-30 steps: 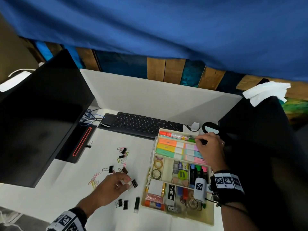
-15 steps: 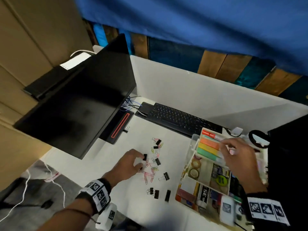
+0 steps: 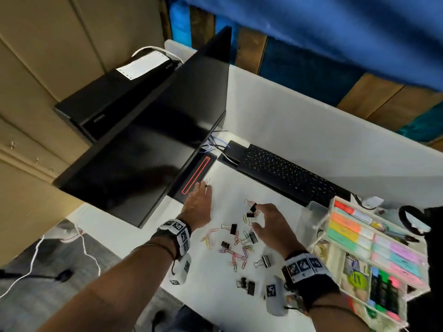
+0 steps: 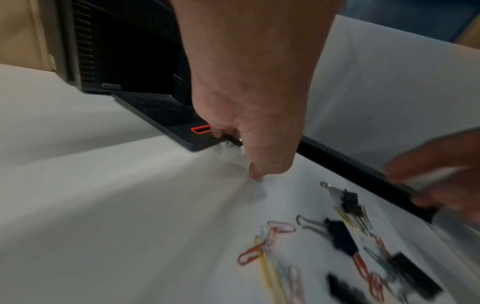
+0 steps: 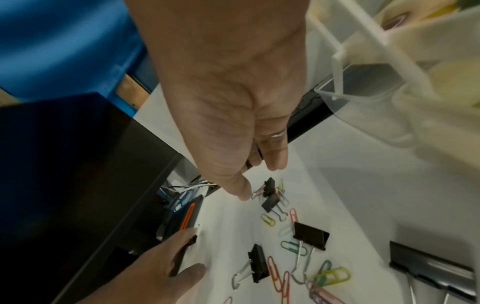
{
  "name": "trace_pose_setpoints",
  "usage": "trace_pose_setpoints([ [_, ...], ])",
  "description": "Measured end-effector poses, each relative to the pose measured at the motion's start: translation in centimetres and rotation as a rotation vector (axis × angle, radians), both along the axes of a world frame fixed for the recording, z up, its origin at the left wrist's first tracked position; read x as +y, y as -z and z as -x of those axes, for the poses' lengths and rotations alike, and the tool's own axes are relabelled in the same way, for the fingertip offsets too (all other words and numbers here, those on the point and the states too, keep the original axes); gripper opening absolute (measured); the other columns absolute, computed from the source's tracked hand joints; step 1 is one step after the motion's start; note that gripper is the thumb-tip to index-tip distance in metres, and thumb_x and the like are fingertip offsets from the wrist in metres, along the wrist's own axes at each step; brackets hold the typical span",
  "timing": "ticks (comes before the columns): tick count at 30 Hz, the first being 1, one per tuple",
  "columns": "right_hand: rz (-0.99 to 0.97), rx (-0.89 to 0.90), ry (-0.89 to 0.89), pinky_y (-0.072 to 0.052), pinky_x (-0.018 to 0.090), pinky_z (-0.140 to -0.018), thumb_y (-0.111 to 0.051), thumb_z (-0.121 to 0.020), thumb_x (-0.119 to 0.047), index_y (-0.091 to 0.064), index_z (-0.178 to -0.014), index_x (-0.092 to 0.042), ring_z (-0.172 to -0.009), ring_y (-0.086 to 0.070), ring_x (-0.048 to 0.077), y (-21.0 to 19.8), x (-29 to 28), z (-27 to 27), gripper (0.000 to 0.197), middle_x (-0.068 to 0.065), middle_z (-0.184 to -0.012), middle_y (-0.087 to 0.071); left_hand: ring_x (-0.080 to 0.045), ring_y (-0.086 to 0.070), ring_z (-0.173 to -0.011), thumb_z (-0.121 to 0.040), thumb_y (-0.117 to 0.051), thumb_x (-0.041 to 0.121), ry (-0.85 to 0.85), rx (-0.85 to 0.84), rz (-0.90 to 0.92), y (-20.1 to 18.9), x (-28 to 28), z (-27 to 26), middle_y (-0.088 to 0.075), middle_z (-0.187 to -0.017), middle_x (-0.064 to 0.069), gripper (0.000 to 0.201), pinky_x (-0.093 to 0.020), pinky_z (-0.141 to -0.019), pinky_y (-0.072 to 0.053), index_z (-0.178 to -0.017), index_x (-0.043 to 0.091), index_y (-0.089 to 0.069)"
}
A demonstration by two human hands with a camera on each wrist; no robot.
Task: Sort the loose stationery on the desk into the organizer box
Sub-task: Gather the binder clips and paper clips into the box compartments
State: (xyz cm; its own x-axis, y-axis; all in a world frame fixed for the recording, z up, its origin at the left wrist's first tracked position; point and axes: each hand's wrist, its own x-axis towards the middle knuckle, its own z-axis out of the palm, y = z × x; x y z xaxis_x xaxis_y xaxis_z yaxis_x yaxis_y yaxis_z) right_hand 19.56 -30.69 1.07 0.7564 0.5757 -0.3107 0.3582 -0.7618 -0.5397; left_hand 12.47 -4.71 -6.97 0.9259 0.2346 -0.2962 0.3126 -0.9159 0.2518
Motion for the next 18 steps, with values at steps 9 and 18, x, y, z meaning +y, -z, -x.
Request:
trace_pose_setpoints([
  [9,0.092,-0.106,-0.038,-0.053,0.041,-0.101,-0.070,-0.090,-0.008,-0.065,-0.124,-0.021,-0.118,-0.058,0.028,6.7,2.1,-0.3,0.037,0.003,-0.135,-0.053,-0.031,-0.061,-0.109,-0.080,-0.065,0.001,0.221,-0.174,0.091,0.4,-0.3,3.8,-0.059,-0.127,-0.014,0.048,-0.037,-0.085,-0.058,-0.128,0.008,-0.060],
  [18,0.025,-0.113,-0.010,-0.059,0.033,-0.075,-0.066,-0.093,-0.014,-0.068,-0.094,-0.012,-0.076,-0.062,0.022,7.1,2.1,3.1,0.003,0.002,-0.109,-0.050,-0.025,-0.065,-0.097,-0.090,-0.067,0.024,0.280,-0.165,0.132,0.9,0.1,5.5,-0.062,-0.104,-0.007,0.014,-0.034,-0.070,-0.061,-0.099,0.014,-0.063],
])
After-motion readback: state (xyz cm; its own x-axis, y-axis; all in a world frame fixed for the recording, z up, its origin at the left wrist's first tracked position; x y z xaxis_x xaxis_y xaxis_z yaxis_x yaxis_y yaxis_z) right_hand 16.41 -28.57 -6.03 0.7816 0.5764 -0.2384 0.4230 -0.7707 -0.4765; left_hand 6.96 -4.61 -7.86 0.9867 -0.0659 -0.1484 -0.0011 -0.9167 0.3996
